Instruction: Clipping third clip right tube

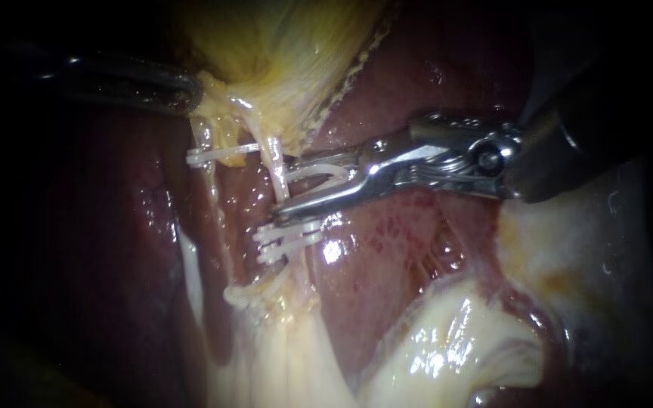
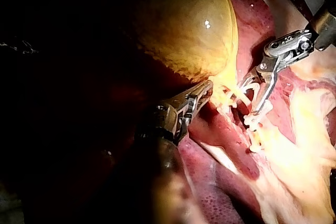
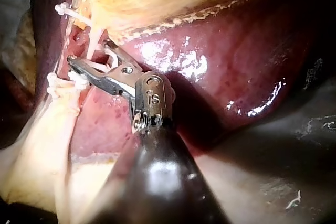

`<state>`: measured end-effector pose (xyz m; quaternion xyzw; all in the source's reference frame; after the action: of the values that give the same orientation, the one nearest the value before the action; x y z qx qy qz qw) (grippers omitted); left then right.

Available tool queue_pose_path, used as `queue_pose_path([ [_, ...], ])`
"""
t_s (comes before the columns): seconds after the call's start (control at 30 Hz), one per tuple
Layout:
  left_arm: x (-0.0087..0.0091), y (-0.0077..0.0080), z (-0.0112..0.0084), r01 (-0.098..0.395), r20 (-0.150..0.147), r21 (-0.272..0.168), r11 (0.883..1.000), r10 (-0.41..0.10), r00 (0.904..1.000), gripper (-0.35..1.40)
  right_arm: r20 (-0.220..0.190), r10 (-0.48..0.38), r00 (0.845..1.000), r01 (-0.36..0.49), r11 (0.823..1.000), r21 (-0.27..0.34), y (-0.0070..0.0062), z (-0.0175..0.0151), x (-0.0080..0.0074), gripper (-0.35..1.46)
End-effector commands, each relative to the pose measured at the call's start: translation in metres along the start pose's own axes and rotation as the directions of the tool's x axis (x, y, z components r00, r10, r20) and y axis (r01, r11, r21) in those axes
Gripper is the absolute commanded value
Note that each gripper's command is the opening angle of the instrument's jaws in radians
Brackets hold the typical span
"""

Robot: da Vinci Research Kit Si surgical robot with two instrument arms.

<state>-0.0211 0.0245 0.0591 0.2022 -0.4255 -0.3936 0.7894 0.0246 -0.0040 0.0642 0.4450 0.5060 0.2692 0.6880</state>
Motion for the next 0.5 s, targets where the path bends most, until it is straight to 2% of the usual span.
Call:
queue_pose_path([
  [0.03, 0.0000, 0.0000, 0.0000, 0.000, 0.000, -0.001, 1.000, 0.000, 1.0000, -0.35, -0.015, 0.007, 1.000, -0.007, 1.000, 0.018, -0.0001, 0.0003, 0.0001, 0.50],
  [0.1, 0.0000, 0.0000, 0.0000, 0.000, 0.000, -0.001, 1.000, 0.000, 1.0000, -0.35, -0.049, 0.039, 0.998, -0.036, 0.997, 0.066, -0.0003, 0.0008, 0.0005, 0.49],
  [0.23, 0.0000, 0.0000, 0.0000, 0.000, 0.000, 0.000, 1.000, 0.000, 1.0000, -0.35, -0.094, 0.086, 0.992, -0.072, 0.987, 0.146, -0.0011, 0.0015, 0.0012, 0.49],
  [0.5, 0.0000, 0.0000, 0.0000, 0.000, 0.000, 0.000, 1.000, 0.000, 1.0000, -0.35, -0.121, 0.133, 0.984, -0.099, 0.961, 0.258, -0.0034, 0.0008, 0.0030, 0.47],
])
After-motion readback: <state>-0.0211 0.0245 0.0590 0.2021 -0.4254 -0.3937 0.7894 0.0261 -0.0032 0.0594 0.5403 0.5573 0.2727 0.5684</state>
